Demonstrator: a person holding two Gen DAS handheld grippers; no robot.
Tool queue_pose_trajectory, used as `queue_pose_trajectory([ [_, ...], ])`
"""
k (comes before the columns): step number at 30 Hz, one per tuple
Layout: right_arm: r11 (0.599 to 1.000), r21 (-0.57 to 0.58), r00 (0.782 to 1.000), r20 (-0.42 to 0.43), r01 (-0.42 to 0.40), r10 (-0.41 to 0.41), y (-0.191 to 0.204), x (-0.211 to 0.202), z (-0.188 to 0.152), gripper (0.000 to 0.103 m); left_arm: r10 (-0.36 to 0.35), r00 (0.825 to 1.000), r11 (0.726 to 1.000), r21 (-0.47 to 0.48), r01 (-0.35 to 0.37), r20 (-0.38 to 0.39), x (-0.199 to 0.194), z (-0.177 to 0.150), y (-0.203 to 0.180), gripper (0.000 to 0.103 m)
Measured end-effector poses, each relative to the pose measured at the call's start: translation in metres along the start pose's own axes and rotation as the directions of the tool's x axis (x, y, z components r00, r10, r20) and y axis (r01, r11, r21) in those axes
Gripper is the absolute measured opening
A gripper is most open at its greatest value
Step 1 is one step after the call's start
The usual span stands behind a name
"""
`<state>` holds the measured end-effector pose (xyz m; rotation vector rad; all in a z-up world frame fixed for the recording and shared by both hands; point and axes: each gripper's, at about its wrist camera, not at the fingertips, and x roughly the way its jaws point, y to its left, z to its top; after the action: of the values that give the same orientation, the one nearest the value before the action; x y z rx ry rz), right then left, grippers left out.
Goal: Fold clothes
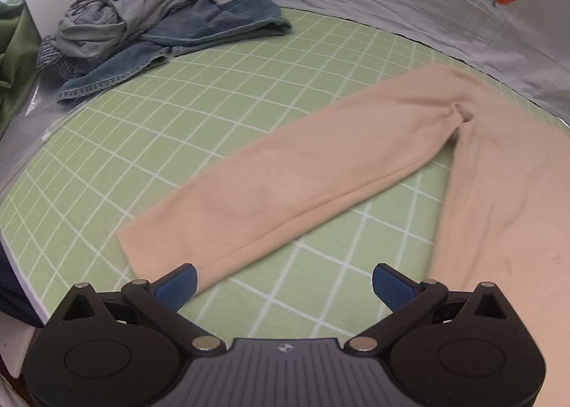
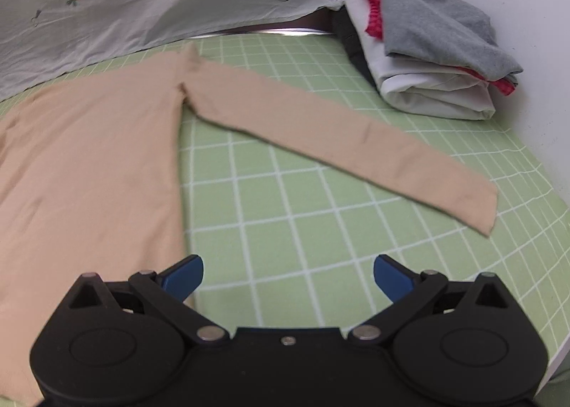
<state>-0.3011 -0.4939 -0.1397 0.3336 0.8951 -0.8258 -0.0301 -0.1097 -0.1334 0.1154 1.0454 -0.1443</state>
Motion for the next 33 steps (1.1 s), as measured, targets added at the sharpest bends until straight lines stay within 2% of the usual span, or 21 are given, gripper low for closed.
queue_pose_trajectory([
  [4, 1.0, 0.011, 1.0, -0.018, 0.003, -0.002, 0.026, -0.017, -0.018, 0.103, 0.005, 1.0, 1.0, 0.005, -0.004, -0.017, 0.006, 0.007, 0.031, 0.103],
  [9, 0.999, 0.038, 0.999, -0.036, 0.019, -0.018, 0.056, -0.032, -0.032, 0.103, -0.04, 0.999, 0.997, 0.067, 0.042, -0.026, 0.019, 0.016, 0.055, 0.103],
  [14, 0.997, 0.071, 0.998, -0.046, 0.041, -0.038, 0.087, -0.043, -0.039, 0.103, -0.095, 0.995, 0.983, 0.155, 0.1, -0.038, 0.032, 0.021, 0.066, 0.103],
  [19, 0.994, 0.08, 0.996, -0.054, 0.07, -0.065, 0.115, -0.05, -0.043, 0.103, -0.135, 0.988, 0.97, 0.192, 0.146, -0.074, 0.046, 0.024, 0.076, 0.103],
  [28, 0.981, 0.114, 0.988, -0.044, 0.154, -0.15, 0.138, -0.062, -0.046, 0.103, -0.21, 0.977, 0.932, 0.293, 0.214, -0.044, 0.049, 0.026, 0.081, 0.101],
  [29, 0.98, 0.119, 0.986, -0.045, 0.162, -0.158, 0.138, -0.064, -0.046, 0.103, -0.214, 0.976, 0.931, 0.295, 0.213, -0.029, 0.048, 0.025, 0.082, 0.099],
  [31, 0.976, 0.13, 0.985, -0.045, 0.174, -0.169, 0.137, -0.066, -0.047, 0.103, -0.222, 0.975, 0.933, 0.292, 0.209, 0.01, 0.044, 0.024, 0.084, 0.081],
  [32, 0.976, 0.129, 0.984, -0.044, 0.178, -0.173, 0.137, -0.067, -0.048, 0.103, -0.226, 0.974, 0.934, 0.287, 0.211, 0.02, 0.042, 0.025, 0.086, 0.076],
  [33, 0.975, 0.126, 0.983, -0.043, 0.182, -0.178, 0.137, -0.068, -0.048, 0.103, -0.228, 0.973, 0.936, 0.28, 0.211, 0.03, 0.041, 0.026, 0.086, 0.066],
])
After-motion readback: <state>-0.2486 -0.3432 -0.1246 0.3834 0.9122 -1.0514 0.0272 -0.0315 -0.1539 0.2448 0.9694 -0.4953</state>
